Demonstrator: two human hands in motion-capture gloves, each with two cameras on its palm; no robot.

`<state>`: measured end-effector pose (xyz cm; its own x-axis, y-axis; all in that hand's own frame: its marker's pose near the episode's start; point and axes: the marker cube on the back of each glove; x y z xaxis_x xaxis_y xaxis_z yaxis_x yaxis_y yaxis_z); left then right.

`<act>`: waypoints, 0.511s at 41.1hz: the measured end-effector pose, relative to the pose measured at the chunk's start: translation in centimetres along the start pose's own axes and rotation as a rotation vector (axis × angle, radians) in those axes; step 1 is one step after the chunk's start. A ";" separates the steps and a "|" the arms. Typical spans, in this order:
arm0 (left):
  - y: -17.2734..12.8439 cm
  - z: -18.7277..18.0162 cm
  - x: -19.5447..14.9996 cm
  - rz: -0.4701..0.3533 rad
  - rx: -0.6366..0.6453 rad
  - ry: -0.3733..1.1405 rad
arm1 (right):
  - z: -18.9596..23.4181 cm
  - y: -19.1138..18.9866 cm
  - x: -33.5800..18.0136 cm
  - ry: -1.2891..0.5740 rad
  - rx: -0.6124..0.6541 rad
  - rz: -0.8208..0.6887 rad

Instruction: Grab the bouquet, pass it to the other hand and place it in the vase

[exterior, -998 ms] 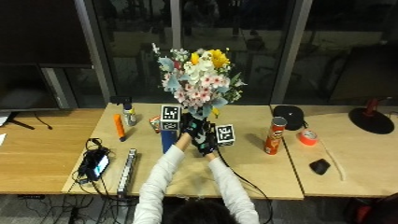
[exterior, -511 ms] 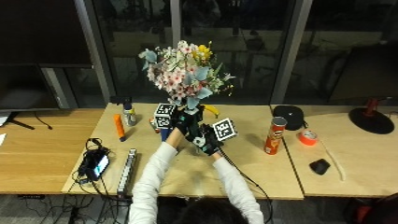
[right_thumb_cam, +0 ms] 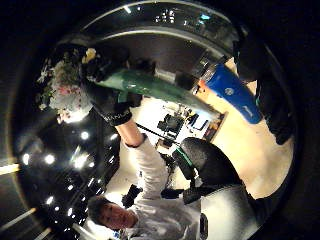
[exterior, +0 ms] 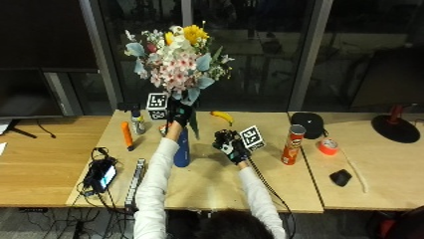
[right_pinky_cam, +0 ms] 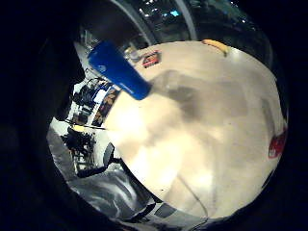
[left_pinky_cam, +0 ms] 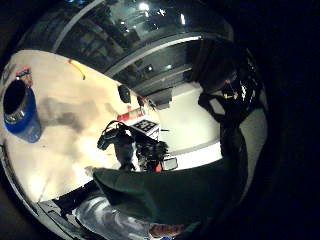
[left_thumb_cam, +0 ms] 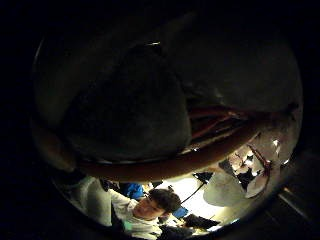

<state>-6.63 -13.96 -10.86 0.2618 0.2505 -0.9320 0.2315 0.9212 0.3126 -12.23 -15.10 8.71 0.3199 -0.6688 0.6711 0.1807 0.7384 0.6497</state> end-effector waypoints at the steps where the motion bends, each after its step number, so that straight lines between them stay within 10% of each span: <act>1: 0.2 -0.3 1.0 -0.047 0.005 0.013 | -0.4 0.4 0.7 0.022 0.011 0.063; 7: 1.4 -2.1 7.2 -0.040 0.056 -0.038 | -3.6 1.6 1.5 0.304 0.188 0.181; 11: 0.6 -3.6 8.3 0.019 0.130 -0.100 | -3.6 2.9 1.8 0.134 0.122 0.230; 15: -0.3 -4.6 8.8 0.029 0.167 -0.124 | -3.7 2.3 2.9 0.074 0.108 -0.055; 21: -1.9 -5.8 8.1 0.030 0.203 -0.157 | -5.0 3.3 3.0 0.219 0.131 0.214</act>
<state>-10.42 -11.96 -20.04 0.4103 0.2129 -0.8868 0.4005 0.8315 0.3849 -6.03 -14.29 11.09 0.5330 -0.4546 0.7136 -0.0284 0.8333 0.5521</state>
